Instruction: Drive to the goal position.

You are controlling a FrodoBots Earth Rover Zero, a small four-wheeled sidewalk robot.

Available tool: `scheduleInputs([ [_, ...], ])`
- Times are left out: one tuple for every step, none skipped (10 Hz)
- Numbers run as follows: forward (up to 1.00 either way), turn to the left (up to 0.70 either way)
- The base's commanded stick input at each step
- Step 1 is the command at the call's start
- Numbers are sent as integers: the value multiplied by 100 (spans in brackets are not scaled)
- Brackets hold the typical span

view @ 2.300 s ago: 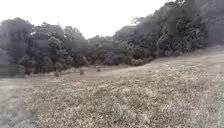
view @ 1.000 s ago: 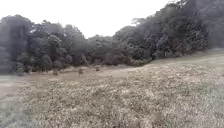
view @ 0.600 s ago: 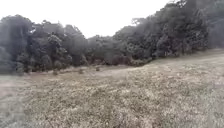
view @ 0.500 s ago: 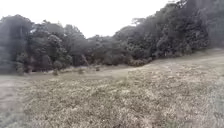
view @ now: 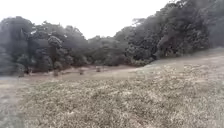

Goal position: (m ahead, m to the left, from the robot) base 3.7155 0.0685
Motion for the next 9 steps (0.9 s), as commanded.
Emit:
scheduleInputs([
  [0, 0],
  [0, 0],
  [45, 0],
  [45, 0],
  [45, 0],
  [45, 0],
  [45, 0],
  [45, 0],
  [0, 0],
])
